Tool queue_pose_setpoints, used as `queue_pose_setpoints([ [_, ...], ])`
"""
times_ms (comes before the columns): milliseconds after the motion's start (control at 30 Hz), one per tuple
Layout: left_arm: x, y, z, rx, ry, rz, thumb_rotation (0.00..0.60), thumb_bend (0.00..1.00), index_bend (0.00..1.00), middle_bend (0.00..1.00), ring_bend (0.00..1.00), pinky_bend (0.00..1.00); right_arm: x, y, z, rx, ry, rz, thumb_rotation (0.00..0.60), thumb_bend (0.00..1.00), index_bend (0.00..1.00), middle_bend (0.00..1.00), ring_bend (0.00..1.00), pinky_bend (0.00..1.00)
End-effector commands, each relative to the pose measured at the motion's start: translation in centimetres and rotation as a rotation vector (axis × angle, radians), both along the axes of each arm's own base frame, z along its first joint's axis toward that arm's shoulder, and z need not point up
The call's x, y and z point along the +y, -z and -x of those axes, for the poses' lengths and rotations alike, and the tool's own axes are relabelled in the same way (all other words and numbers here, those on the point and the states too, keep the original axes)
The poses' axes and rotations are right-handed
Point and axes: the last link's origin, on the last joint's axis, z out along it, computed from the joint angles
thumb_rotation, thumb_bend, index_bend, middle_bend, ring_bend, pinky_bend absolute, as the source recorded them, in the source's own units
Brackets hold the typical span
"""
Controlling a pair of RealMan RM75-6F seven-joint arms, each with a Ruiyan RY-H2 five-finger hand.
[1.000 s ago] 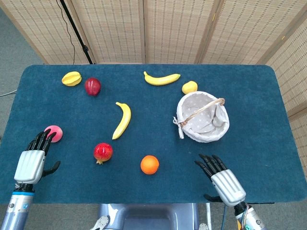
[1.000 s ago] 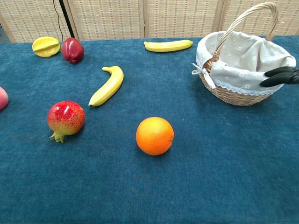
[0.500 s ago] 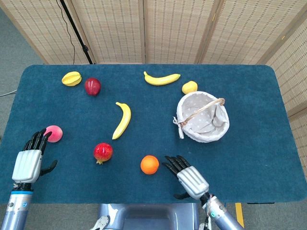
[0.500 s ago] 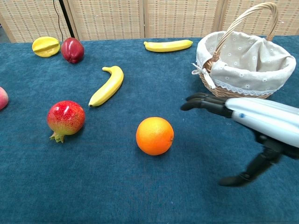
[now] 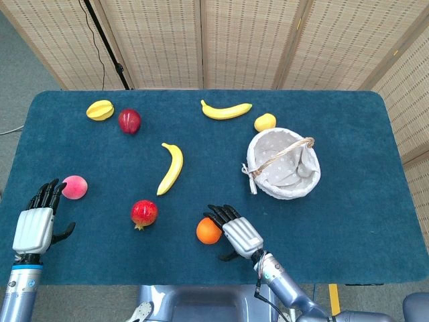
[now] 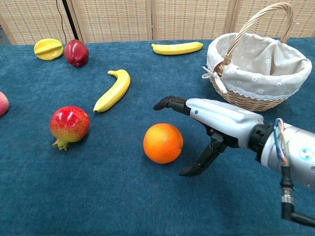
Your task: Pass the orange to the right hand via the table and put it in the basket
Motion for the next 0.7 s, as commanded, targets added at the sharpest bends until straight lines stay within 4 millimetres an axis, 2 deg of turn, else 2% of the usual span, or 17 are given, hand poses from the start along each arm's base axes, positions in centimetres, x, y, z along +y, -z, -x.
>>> queue_pose_setpoints([
  [33,0.1,0.0,0.1,0.001,-0.004,0.001,0.6,0.24,0.1,0.05,0.04,0.18,-0.1,0.7,-0.5,-0.023,0.016,-0.014,0.6,0.03,0.07,0.0,0.0,0.0],
  [433,0.4,-0.1,0.7,-0.009,-0.024,0.0,0.6,0.24,0.1,0.05,0.04,0.18,0.2,2.9,-1.8,-0.085,0.057,-0.079,0.6,0.03,0.1,0.01,0.0,0.0],
  [600,0.3,-0.3,0.7,-0.018,-0.024,-0.001,0.6,0.24,0.1,0.05,0.04,0.18,0.0,4.5,-1.1,-0.112,0.119,-0.116,0.6,0.03,0.12,0.03,0.01,0.01],
  [700,0.3,-0.3,0.7,-0.022,-0.024,0.004,0.6,0.24,0.1,0.05,0.04,0.18,-0.2,4.9,-0.8,-0.162,0.155,-0.118,0.6,0.03,0.16,0.07,0.05,0.06],
])
